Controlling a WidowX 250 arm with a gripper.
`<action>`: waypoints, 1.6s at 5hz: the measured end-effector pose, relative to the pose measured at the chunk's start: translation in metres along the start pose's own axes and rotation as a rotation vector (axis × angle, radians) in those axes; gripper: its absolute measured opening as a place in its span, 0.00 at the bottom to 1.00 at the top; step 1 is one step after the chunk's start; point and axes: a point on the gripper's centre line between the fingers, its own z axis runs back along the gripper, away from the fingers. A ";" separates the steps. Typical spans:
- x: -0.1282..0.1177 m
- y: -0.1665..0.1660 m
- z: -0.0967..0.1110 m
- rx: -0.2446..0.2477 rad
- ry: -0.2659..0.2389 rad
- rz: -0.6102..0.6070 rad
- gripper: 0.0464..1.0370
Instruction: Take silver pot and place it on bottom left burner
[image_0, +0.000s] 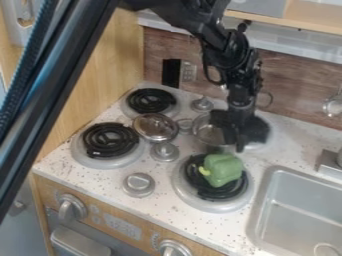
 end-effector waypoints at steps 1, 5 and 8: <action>-0.002 0.000 -0.001 -0.001 0.008 -0.003 0.05; -0.020 0.028 0.081 -0.087 0.002 -0.056 0.01; -0.090 0.113 0.096 -0.051 0.119 -0.050 0.01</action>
